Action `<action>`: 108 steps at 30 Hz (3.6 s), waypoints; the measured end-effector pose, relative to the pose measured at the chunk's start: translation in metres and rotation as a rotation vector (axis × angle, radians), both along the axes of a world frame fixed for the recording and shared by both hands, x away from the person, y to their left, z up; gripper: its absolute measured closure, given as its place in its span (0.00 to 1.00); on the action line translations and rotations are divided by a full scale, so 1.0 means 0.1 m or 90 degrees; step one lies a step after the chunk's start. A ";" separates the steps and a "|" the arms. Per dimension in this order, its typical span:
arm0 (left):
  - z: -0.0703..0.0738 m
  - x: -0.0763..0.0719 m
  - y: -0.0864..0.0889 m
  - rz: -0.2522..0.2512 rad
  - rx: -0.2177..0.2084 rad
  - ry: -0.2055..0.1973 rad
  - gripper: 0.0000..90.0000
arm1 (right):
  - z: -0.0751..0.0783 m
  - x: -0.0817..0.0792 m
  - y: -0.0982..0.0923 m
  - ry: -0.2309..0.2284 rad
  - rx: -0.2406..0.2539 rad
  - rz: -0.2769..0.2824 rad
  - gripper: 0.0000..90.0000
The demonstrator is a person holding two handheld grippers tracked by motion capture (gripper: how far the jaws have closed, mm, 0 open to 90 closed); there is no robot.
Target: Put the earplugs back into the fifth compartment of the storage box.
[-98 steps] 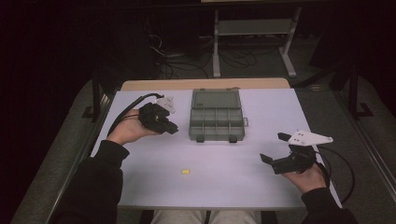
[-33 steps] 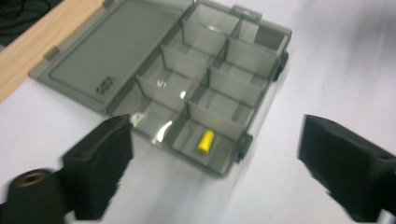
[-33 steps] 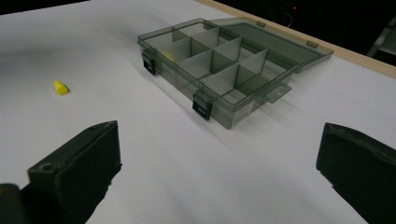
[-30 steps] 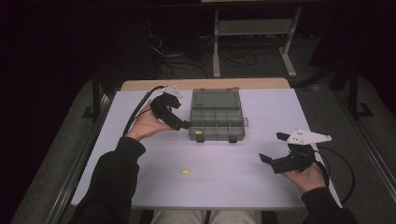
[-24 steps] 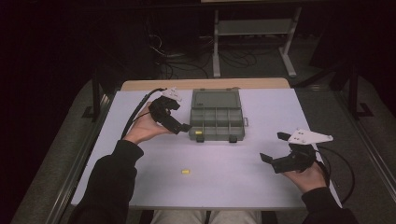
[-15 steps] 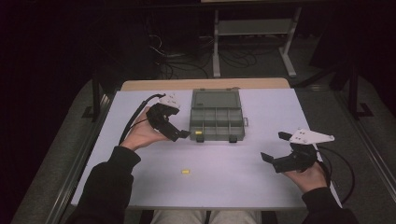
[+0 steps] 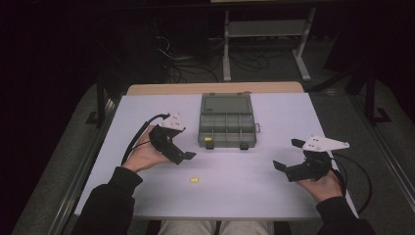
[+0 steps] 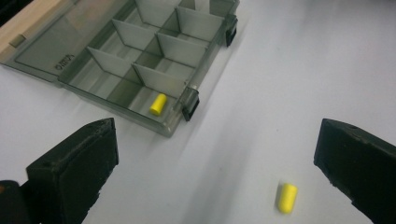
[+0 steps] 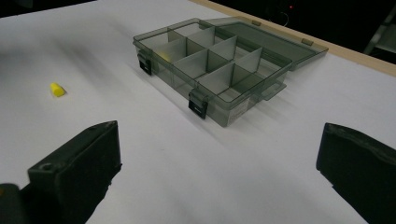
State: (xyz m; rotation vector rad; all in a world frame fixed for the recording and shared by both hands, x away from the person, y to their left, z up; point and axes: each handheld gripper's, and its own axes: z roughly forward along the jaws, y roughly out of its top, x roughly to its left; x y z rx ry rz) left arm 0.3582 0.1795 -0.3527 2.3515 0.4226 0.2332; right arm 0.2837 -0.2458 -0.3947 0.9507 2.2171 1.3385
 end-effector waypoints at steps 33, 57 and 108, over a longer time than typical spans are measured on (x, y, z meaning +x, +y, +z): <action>-0.52 -0.48 -0.15 -0.097 0.047 0.045 0.08 | 0.00 -0.02 0.00 -0.001 -0.001 0.000 0.00; -0.72 -0.46 -0.17 -0.144 0.096 0.067 0.70 | 0.00 -0.01 0.01 -0.001 -0.005 0.002 0.00; 0.17 -0.07 0.04 -0.085 0.037 0.018 0.90 | 0.00 -0.02 0.01 -0.002 -0.004 0.000 0.00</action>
